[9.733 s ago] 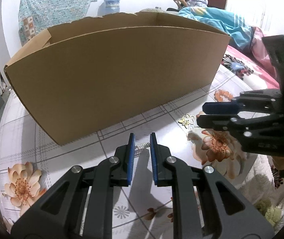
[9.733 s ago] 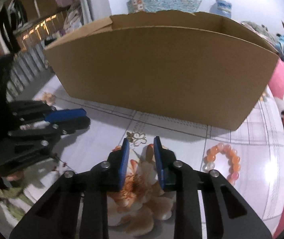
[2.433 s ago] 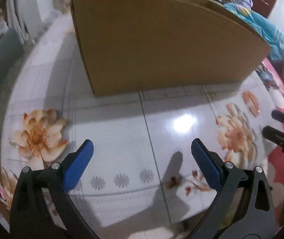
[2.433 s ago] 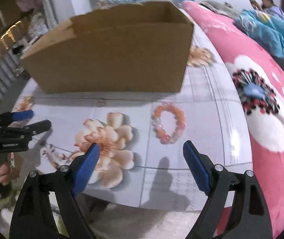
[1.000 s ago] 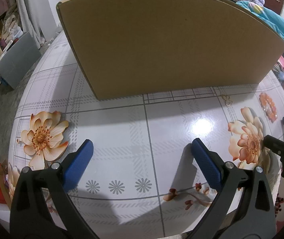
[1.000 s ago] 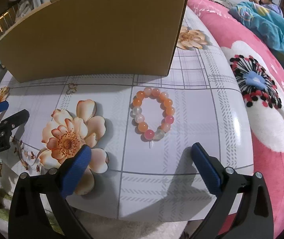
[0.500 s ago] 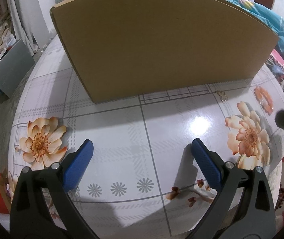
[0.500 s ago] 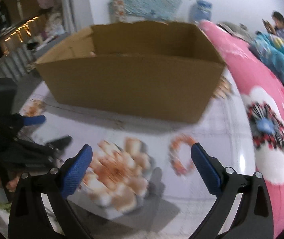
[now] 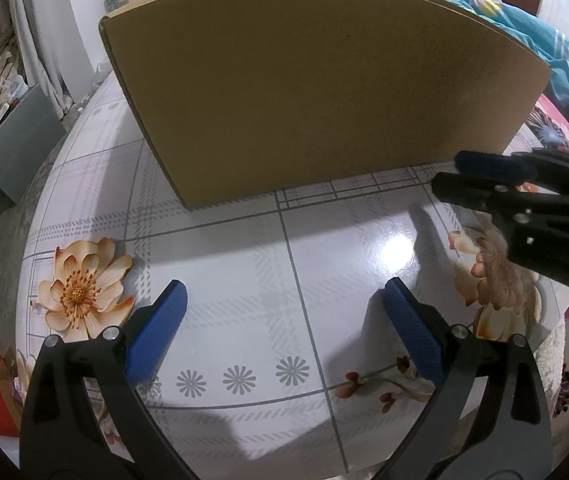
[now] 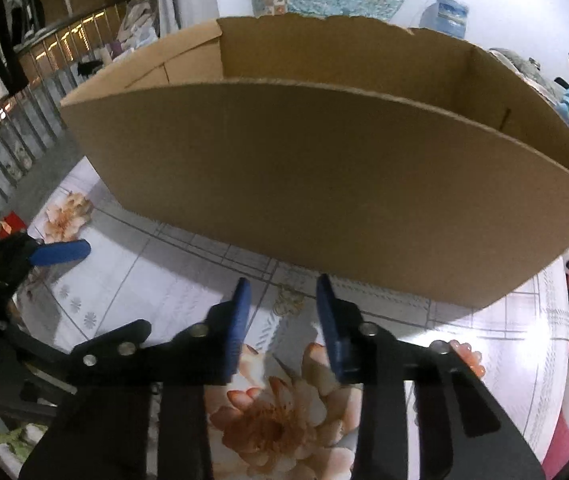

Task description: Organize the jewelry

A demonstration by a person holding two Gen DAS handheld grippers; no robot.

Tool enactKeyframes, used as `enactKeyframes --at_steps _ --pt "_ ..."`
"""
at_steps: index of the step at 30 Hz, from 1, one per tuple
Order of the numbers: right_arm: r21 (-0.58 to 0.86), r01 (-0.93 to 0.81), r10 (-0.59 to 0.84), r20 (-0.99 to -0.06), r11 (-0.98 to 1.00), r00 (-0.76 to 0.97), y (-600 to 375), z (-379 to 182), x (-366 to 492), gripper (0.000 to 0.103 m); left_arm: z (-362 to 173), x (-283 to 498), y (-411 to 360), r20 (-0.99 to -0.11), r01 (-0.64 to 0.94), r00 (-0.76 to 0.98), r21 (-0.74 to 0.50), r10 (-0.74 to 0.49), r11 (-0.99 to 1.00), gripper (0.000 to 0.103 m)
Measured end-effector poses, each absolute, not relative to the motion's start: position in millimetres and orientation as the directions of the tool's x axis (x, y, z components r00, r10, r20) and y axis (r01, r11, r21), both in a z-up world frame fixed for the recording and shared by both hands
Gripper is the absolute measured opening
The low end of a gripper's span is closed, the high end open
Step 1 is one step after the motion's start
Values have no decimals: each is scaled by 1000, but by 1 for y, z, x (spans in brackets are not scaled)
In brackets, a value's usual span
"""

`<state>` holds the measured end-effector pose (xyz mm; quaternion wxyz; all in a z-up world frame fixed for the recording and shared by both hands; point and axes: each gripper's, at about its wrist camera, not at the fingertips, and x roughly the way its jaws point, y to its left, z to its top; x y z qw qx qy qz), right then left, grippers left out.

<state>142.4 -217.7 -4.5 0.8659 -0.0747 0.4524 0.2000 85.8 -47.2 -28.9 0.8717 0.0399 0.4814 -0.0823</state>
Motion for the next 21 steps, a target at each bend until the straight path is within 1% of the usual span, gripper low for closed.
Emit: enactKeyframes --at_steps 3,5,21 --pt "43 -422 270 -826 905 495 -213 -11 145 17 -29 85 -47 -845 182 524 -10 -105 983 95" --pt "32 -426 266 -823 904 502 -211 -11 145 13 -29 85 -47 -846 182 523 -9 -105 983 95" --pt "86 -407 287 -837 909 465 -227 -10 128 11 -30 84 -48 -846 182 523 -9 -104 983 95"
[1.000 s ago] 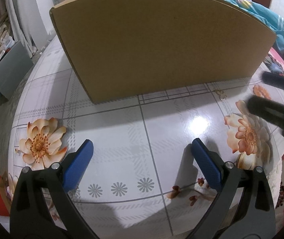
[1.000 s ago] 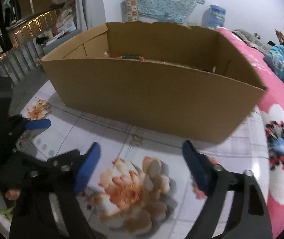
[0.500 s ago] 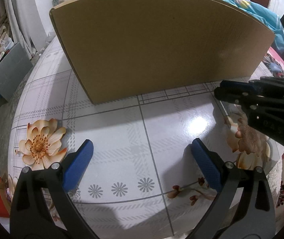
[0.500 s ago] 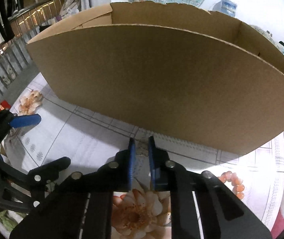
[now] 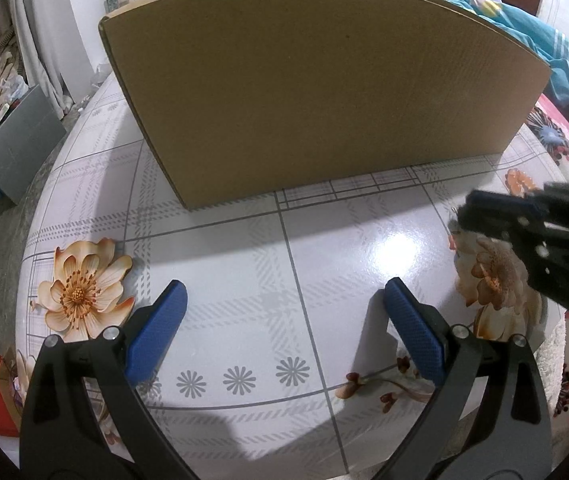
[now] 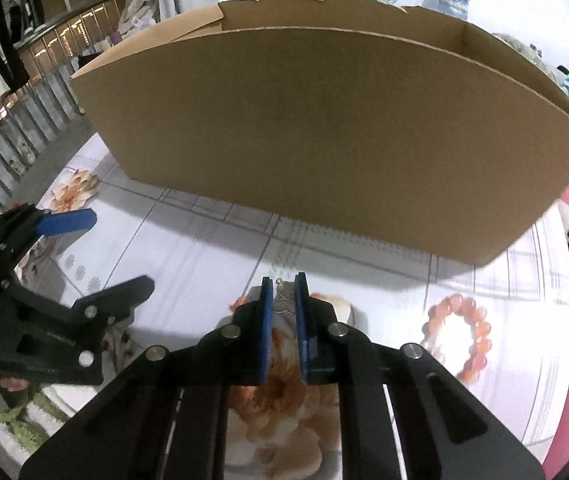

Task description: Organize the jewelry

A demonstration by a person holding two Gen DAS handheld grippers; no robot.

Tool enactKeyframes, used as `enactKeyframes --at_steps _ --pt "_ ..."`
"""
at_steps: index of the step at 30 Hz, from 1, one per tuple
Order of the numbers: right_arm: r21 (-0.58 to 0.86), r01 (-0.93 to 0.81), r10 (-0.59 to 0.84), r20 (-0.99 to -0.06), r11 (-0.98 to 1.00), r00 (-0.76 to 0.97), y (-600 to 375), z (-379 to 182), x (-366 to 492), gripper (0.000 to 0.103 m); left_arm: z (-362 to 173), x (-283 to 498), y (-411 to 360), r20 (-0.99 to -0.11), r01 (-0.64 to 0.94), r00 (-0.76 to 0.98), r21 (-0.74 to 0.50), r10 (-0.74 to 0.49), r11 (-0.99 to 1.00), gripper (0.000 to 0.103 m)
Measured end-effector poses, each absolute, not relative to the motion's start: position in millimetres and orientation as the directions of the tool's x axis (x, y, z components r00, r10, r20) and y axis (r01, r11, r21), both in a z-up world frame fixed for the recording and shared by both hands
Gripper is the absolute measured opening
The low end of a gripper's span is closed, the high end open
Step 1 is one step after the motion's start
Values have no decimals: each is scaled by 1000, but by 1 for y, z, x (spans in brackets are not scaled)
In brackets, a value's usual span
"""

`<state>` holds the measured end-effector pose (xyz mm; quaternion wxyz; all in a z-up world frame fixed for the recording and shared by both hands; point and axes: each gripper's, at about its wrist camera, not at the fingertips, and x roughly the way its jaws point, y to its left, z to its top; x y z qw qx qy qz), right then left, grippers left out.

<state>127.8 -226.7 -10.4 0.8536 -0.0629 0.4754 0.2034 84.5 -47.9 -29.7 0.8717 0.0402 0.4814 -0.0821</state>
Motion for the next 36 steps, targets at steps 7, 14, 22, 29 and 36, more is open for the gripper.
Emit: enactKeyframes --at_steps 7,14,22,29,36 --pt "127 -388 306 -842 913 445 -232 -14 110 11 -30 84 -48 -846 182 523 -9 -104 983 95" --pt "225 -372 380 -825 900 418 -245 -16 98 12 -30 86 -48 -845 182 524 -8 -104 983 95" --pt "252 -357 400 -804 899 440 -265 -6 86 27 -30 85 -48 -844 183 526 -8 -105 983 95" --pt "264 -330 395 -806 906 441 -275 -7 87 32 -29 87 -47 -843 182 527 -7 -103 983 95" --pt "276 -294 388 -804 915 452 -279 -10 89 59 -27 85 -50 -843 174 529 -5 -98 985 96"
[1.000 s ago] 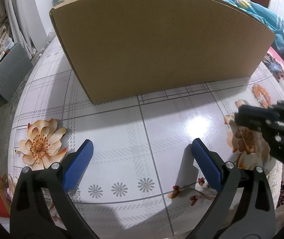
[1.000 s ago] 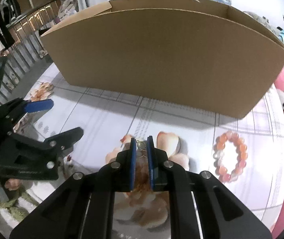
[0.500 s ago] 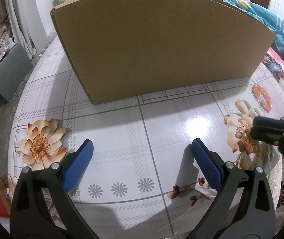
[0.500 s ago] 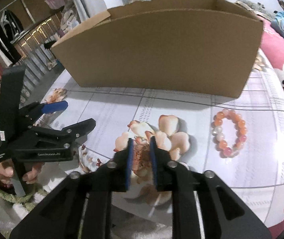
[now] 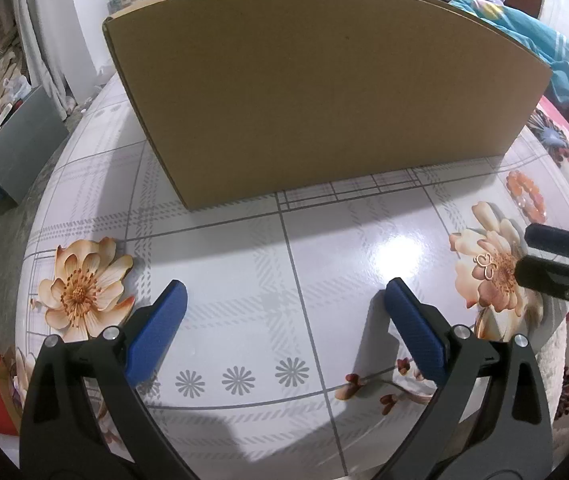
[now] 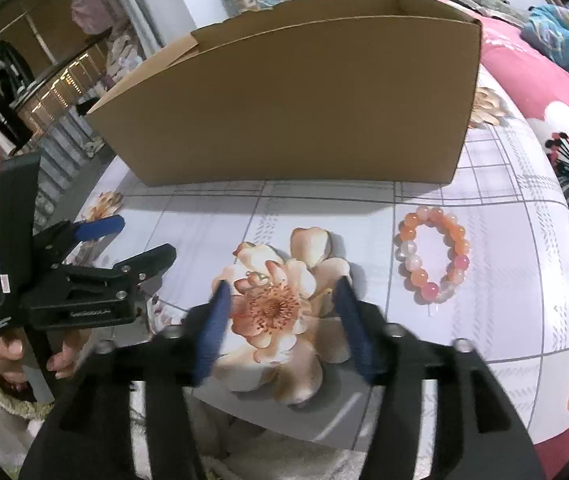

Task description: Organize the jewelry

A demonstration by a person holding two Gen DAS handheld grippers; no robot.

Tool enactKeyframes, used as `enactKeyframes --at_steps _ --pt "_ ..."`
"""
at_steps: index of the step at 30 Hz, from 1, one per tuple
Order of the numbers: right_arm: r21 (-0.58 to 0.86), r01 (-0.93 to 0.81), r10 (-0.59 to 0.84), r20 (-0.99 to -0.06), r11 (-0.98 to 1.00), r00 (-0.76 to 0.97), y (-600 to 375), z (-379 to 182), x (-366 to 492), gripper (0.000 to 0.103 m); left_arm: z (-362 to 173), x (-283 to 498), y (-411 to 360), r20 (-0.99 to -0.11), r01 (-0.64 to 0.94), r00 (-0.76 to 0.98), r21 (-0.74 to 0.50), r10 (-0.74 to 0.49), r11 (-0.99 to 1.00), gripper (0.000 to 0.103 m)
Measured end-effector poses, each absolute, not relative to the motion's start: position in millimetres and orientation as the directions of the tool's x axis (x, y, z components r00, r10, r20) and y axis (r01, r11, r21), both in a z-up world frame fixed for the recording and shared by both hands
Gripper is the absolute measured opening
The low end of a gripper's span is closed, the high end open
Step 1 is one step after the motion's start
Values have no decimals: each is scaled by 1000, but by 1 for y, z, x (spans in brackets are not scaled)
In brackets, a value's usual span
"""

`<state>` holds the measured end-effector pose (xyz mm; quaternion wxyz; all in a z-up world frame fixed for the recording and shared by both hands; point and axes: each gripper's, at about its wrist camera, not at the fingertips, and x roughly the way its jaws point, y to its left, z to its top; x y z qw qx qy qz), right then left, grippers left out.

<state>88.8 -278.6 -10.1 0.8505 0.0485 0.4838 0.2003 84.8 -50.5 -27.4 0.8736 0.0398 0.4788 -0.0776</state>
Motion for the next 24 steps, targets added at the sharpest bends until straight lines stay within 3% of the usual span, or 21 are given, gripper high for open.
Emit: enactKeyframes --at_steps 16,24 --pt "311 -309 425 -790 899 441 -281 -14 88 77 -28 81 -53 -842 165 531 -4 -92 986 96" --pt "300 -321 423 -789 898 445 -274 -15 87 80 -28 80 -53 -840 164 534 -4 -92 986 96"
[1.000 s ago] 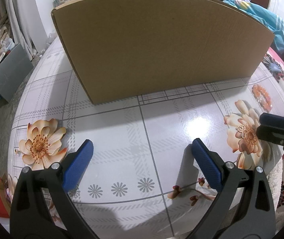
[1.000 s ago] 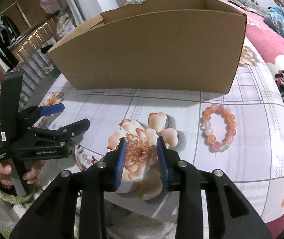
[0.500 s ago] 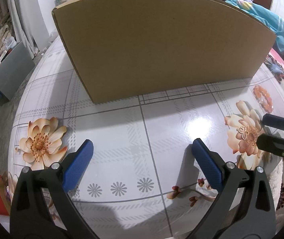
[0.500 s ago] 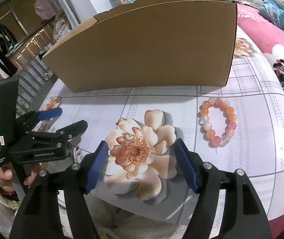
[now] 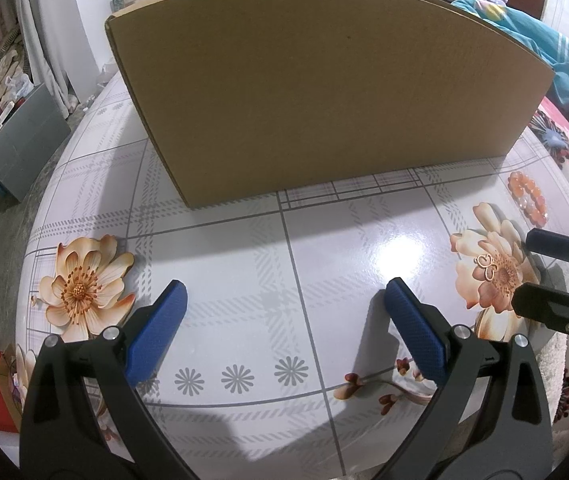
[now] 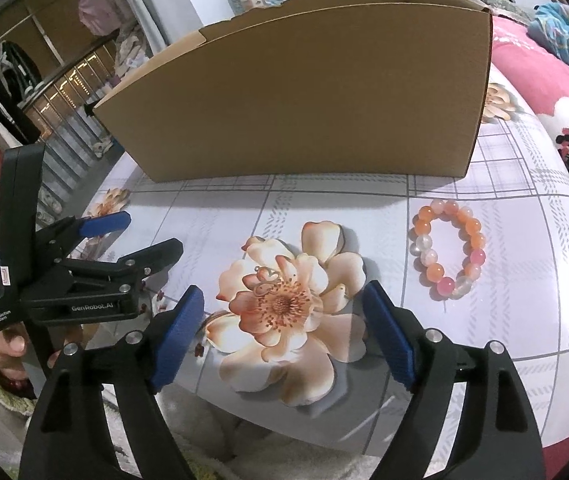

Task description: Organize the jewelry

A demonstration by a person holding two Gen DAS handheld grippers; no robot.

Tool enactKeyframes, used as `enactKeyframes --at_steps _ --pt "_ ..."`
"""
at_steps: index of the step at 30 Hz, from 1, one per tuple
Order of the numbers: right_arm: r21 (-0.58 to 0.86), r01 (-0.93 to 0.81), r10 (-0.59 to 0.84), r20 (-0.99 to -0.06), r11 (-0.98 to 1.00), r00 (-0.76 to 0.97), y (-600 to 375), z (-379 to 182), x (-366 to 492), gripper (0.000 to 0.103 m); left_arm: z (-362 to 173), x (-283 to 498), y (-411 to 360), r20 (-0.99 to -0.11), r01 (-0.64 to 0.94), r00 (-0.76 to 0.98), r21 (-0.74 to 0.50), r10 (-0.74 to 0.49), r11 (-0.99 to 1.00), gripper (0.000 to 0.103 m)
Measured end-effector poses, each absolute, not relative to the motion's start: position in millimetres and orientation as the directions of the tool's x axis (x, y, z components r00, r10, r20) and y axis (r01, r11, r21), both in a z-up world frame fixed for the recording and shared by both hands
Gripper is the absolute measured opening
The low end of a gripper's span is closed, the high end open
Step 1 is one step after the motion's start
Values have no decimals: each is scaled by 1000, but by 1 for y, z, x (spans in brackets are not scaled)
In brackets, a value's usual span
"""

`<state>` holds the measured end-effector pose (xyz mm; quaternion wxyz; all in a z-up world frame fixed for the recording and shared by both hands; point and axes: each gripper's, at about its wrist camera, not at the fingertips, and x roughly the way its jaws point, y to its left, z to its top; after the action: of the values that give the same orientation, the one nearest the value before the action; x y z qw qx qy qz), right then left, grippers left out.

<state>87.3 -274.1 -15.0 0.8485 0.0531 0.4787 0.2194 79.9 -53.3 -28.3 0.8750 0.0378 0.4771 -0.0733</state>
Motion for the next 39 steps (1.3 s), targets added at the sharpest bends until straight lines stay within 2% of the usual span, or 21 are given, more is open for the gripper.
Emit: enactKeyframes --at_steps 25,32,39 --pt "322 -313 438 -781 893 446 -273 -16 87 86 -29 77 -52 -831 182 547 -4 -105 983 96" --pt "370 -304 477 -720 878 504 -296 -5 80 86 -27 72 -54 -808 224 578 26 -111 974 96" --pt "414 -315 519 -650 854 555 -317 3 75 81 -6 65 -82 -731 411 591 -89 -340 907 95"
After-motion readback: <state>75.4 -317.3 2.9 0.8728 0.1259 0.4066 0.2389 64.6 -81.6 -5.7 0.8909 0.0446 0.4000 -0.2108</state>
